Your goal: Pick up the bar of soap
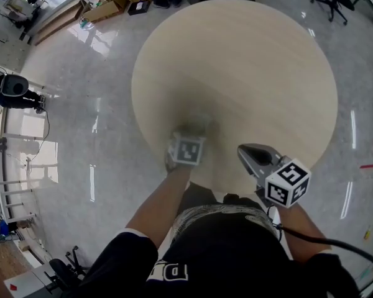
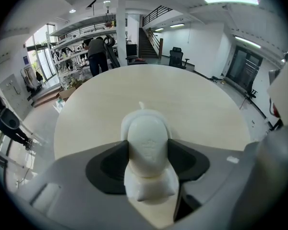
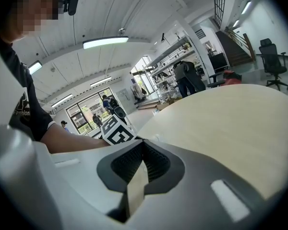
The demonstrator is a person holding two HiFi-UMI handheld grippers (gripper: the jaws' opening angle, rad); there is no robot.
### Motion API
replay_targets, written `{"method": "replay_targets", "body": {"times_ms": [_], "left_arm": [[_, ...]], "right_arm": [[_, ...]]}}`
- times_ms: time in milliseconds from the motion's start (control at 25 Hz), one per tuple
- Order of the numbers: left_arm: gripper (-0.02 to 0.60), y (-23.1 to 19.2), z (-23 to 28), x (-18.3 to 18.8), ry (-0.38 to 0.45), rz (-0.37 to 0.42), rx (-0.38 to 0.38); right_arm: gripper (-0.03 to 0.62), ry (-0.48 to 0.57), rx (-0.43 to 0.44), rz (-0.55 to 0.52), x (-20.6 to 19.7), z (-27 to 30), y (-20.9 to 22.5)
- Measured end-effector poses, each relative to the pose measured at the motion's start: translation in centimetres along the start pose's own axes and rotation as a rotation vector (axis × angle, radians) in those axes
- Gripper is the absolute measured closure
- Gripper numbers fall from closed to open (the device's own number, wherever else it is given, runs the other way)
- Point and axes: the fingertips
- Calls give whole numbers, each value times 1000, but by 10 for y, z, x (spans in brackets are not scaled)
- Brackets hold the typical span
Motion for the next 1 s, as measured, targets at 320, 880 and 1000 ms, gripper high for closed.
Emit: {"method": "replay_targets", "body": {"times_ms": [320, 880, 1000], "left_arm": [[319, -9, -35, -8, 22, 3, 36], [319, -3, -107, -29, 48, -19, 125], [319, 2, -127, -35, 88, -30, 131]], "right_arm": [[586, 13, 11, -16, -2, -18, -20], [586, 13, 85, -81, -8, -34, -47], [586, 3, 112, -103, -16, -35, -61]]}}
Point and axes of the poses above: the fingertips, and each gripper's own axes: z forward along the fingers, y to its right, x out of its top, and after that the axes turned 4 degrees about -x, right-handed
